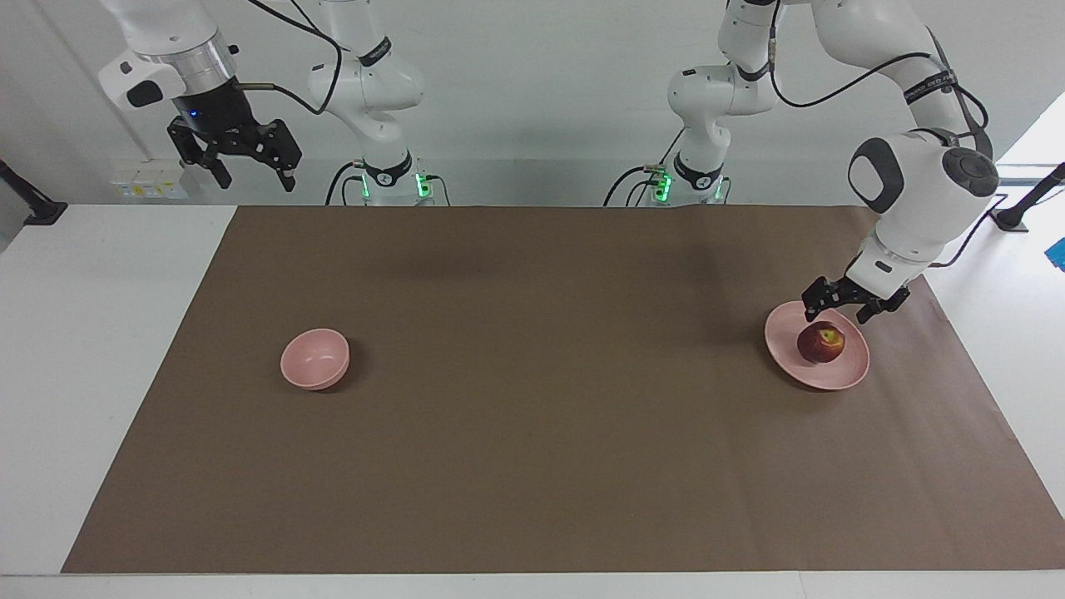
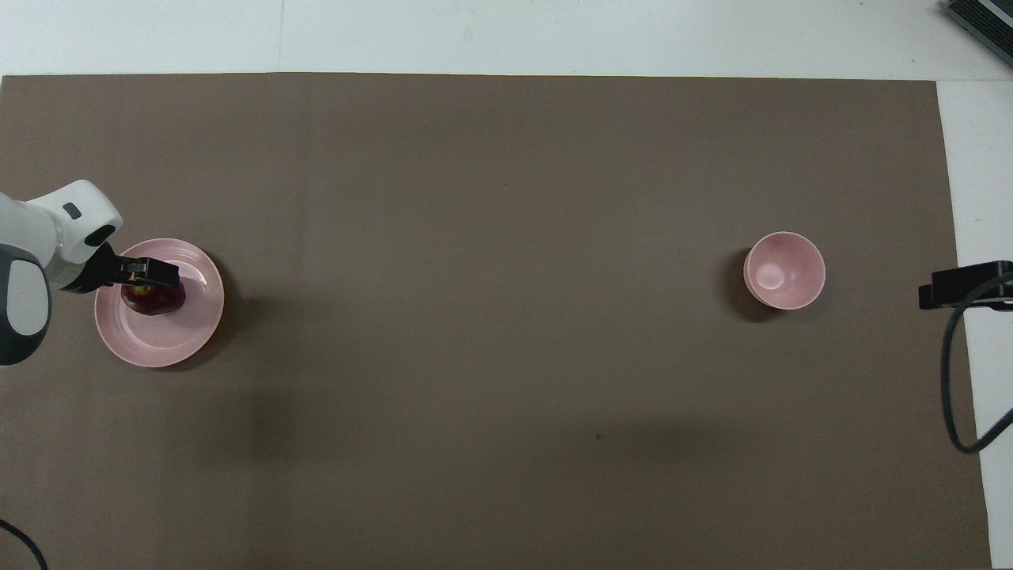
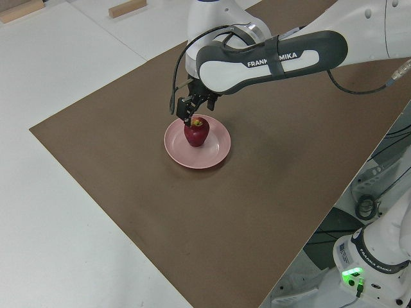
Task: Move apple from plate to bowl
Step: 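Lower the left gripper onto the red apple on the plate and close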
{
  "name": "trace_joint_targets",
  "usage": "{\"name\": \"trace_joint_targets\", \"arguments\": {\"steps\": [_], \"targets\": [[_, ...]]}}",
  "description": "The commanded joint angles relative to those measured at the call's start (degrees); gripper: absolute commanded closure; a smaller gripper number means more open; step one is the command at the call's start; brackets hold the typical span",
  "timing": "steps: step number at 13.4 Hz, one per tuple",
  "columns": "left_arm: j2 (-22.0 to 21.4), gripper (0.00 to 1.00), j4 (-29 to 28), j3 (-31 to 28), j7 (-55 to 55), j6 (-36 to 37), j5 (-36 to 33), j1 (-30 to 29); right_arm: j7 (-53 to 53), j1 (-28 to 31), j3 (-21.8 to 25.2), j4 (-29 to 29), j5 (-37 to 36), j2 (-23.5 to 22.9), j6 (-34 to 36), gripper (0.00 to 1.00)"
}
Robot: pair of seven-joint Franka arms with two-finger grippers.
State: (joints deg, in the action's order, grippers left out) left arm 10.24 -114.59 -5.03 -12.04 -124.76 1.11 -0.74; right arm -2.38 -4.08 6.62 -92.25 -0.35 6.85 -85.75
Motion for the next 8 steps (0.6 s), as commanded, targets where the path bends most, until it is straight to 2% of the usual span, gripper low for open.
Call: {"name": "trace_joint_targets", "arguments": {"steps": [1, 8], "targets": [[0.22, 0.0, -3.35, 0.19, -0.88, -5.13, -0.23, -0.66, 1.32, 0.39, 0.15, -1.09, 0.44, 1.15, 0.58, 0.0], [1.88, 0.0, -4.59, 0.28, -0.88, -6.55, -0.23, -0.49, 1.5, 0.48, 0.15, -1.09, 0.44, 1.15, 0.76, 0.0]]}}
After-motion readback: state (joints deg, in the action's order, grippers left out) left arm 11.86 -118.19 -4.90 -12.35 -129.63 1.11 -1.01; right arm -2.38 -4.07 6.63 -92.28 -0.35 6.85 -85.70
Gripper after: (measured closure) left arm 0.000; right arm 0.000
